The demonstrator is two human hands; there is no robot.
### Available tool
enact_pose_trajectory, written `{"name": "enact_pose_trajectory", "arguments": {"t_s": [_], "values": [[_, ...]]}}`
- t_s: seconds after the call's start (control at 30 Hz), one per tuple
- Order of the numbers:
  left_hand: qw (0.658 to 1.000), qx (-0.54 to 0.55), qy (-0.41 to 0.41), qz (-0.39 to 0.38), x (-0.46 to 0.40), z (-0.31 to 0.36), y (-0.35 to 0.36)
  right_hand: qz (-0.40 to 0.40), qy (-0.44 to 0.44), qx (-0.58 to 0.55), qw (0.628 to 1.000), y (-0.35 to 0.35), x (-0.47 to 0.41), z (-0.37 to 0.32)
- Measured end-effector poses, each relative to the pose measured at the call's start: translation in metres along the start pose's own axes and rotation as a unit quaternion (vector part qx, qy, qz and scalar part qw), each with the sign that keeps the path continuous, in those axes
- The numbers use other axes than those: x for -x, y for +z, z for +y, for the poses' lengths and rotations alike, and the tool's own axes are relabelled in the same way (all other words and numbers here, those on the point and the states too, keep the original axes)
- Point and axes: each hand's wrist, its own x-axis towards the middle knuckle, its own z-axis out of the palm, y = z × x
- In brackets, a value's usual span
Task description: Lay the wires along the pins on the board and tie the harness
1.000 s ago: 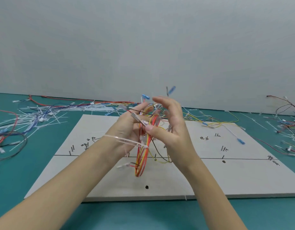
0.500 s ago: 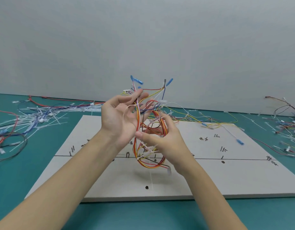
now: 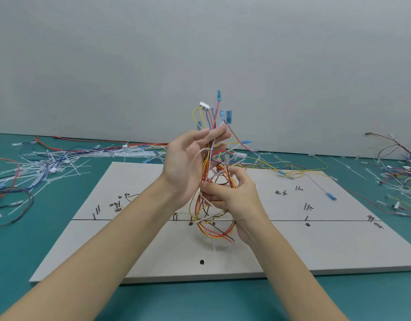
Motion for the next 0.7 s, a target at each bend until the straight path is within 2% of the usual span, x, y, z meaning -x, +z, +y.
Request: {"name": "enact_pose_trajectory", "arguments": {"t_s": [0.1,0.2,0.27,0.37,0.47,0.53,0.6,0.7], "values": [[0.986,-0.166,0.014,0.004,-0.004,-0.001,0.012,0.033,-0.012,-0.029,0.999,0.001,-0.004,0.000],[0.932,-0.355,0.071,0.003,-0.003,-0.001,0.018,0.060,-0.013,-0.084,0.995,-0.004,-0.013,-0.002],[0.891,-0.434,0.130,0.017,0.003,-0.003,0.017,0.101,-0.023,-0.111,0.988,-0.013,-0.025,-0.004],[0.863,-0.465,0.196,0.034,0.018,-0.004,0.008,0.213,-0.041,-0.139,0.966,-0.039,-0.057,-0.011],[0.874,-0.458,0.160,0.035,0.027,-0.010,-0.002,0.302,-0.055,-0.215,0.927,-0.079,-0.101,-0.032],[0.878,-0.457,0.139,0.031,0.030,-0.018,-0.009,0.314,-0.046,-0.244,0.917,-0.109,-0.129,-0.047],[0.874,-0.471,0.120,0.012,0.034,-0.025,-0.017,0.305,0.025,-0.180,0.935,-0.134,-0.151,-0.050],[0.857,-0.506,0.092,-0.016,0.040,-0.033,-0.036,0.301,0.100,0.065,0.946,-0.155,-0.163,-0.032]]}}
